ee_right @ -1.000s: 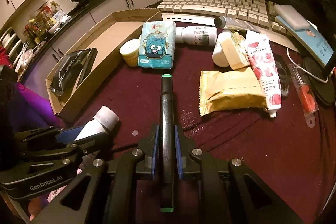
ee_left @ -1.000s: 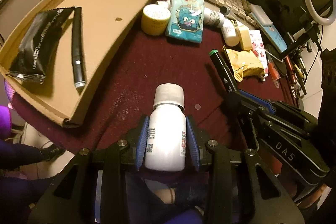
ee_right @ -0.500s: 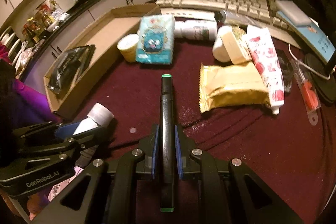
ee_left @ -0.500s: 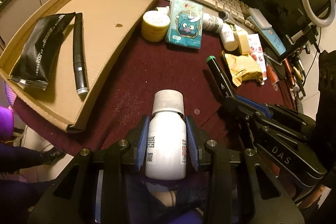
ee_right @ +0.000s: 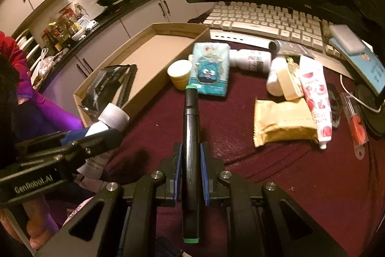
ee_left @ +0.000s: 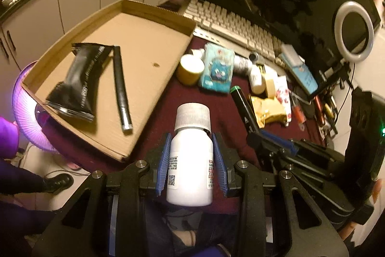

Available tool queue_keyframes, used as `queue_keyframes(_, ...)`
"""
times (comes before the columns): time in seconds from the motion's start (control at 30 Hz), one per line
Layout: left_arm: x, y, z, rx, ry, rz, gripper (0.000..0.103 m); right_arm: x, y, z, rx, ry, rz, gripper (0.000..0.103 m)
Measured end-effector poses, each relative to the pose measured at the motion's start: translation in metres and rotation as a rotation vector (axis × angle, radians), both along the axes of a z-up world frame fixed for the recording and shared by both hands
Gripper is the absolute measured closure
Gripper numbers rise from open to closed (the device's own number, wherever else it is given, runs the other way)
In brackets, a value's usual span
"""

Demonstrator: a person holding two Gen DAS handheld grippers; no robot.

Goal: Organize objects
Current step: 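Carry the white bottle and the marker over the cardboard tray with both tools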

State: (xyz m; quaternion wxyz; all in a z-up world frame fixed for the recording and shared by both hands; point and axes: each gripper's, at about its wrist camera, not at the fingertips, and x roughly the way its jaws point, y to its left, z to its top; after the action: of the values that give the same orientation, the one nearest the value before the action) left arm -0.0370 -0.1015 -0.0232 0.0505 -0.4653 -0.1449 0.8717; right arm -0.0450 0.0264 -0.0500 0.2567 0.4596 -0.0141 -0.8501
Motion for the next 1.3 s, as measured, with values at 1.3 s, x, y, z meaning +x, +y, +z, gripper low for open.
queue_keyframes(1.3,-0.064,-0.094,-0.018,-0.006,-0.067,0.168,0.069,-0.072,-0.109,0.017,-0.072,-0.015,0.162,0.090)
